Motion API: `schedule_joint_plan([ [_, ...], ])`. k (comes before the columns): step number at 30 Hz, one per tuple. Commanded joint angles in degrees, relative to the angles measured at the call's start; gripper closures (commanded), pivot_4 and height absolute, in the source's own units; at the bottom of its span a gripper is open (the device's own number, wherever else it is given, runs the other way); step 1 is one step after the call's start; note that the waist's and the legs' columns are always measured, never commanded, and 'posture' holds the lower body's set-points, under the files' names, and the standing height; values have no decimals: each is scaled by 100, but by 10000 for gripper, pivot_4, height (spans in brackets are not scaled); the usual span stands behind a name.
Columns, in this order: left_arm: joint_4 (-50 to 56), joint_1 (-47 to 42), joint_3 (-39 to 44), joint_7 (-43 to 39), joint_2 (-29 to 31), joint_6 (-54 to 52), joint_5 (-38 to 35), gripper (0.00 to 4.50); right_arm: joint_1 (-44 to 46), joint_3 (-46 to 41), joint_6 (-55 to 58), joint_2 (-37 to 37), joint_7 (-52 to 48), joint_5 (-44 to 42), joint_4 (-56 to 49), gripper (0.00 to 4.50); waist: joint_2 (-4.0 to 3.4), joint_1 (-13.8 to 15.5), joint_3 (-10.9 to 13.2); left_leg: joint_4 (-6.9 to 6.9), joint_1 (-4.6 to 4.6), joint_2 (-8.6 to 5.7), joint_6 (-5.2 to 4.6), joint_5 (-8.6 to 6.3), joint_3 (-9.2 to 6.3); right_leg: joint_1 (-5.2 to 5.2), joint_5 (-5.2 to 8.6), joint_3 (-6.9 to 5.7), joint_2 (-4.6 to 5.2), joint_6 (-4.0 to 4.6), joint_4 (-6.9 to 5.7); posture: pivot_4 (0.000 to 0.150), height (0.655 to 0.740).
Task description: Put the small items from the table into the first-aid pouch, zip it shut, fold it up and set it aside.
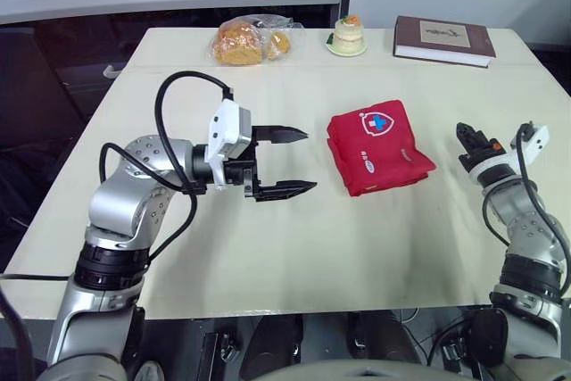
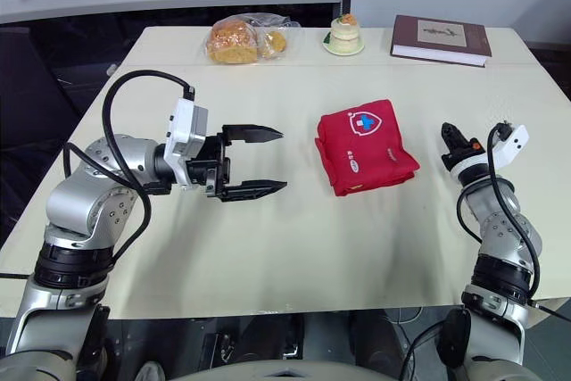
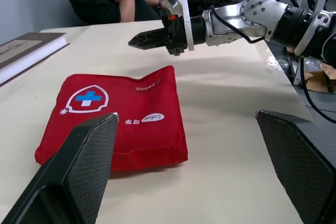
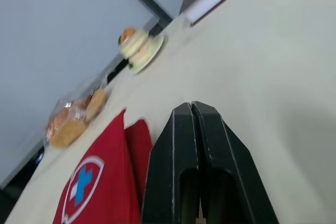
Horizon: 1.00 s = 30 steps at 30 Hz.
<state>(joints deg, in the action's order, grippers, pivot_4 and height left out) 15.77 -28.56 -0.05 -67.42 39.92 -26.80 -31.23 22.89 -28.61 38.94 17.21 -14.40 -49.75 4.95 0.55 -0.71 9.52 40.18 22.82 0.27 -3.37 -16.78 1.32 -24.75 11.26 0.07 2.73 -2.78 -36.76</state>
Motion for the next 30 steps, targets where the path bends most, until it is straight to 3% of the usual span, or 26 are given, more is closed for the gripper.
schedule_joint_plan([
  [1, 39, -91, 80, -34, 77, 121, -26, 0, -195, 247, 591, 403, -599, -289, -401, 39723, -1, 0, 1, 0, 1, 0, 0, 0, 1, 0, 0, 1, 1, 0, 0, 1500, 7289],
  [3, 31, -110, 81, -34, 75, 121, -39, 0, -240, 459, 895, 679, -845, -284, -437, 32815, -1, -3, 1, 0, 1, 0, 0, 0, 3, 0, 0, 3, 2, 0, 2, 1500, 7289],
  [6, 28, -143, 81, -34, 57, 117, -62, 0, -235, 751, 1311, 967, -1076, -240, -363, 17431, -2, -5, 2, 0, -2, -1, -1, 0, 8, 0, 0, 8, 1, 0, 2, 1500, 7289],
  [10, 46, -166, 102, -16, 47, 102, -91, 0, -140, 1064, 1750, 1136, -1384, -232, -185, 448, -2, -5, 2, -1, -1, 0, -1, 0, 5, 0, 0, 5, -1, 0, 2, 1500, 7289],
  [16, 116, -89, 140, 58, 61, 105, -97, 0, -22, 1526, 1947, 1295, -1630, 142, 82, 448, -1, -2, 1, 0, -1, -1, -1, 0, 7, 0, 0, 8, -1, -1, 3, 1500, 7289],
  [19, 143, -50, 154, 100, 63, 104, -99, 0, 83, 1416, 1888, 1179, -1583, 197, 287, 8669, -1, -1, 1, 0, -1, -1, -1, 0, 7, 0, 0, 7, -1, -1, 3, 1500, 7289],
  [21, 155, -24, 163, 125, 67, 104, -100, 0, 143, 1265, 1904, 1096, -1568, 136, 353, 19631, -1, -5, 2, 0, -1, 0, -1, 0, 6, 0, 0, 7, -1, -1, 3, 1500, 7289],
  [26, 163, 4, 156, 156, 72, 119, -107, 0, 245, 934, 1808, 866, -1404, 77, 447, 42223, -1, -11, 1, 0, -2, 2, -1, 0, 6, 0, 0, 7, -3, -1, 2, 1500, 7289],
  [27, 158, -3, 155, 160, 69, 118, -110, 0, 311, 802, 1695, 772, -1282, 81, 506, 44782, -1, -11, 1, 0, -2, 2, -1, 0, 6, 0, 0, 7, -3, -1, 2, 1500, 7289],
  [30, 92, -68, 138, 162, 47, 134, -102, 0, 675, 337, 1014, 487, -747, 240, 878, 44782, -1, -9, 2, 0, -2, 1, -1, 0, 8, 0, -1, 8, -3, -1, 2, 1500, 7289],
])
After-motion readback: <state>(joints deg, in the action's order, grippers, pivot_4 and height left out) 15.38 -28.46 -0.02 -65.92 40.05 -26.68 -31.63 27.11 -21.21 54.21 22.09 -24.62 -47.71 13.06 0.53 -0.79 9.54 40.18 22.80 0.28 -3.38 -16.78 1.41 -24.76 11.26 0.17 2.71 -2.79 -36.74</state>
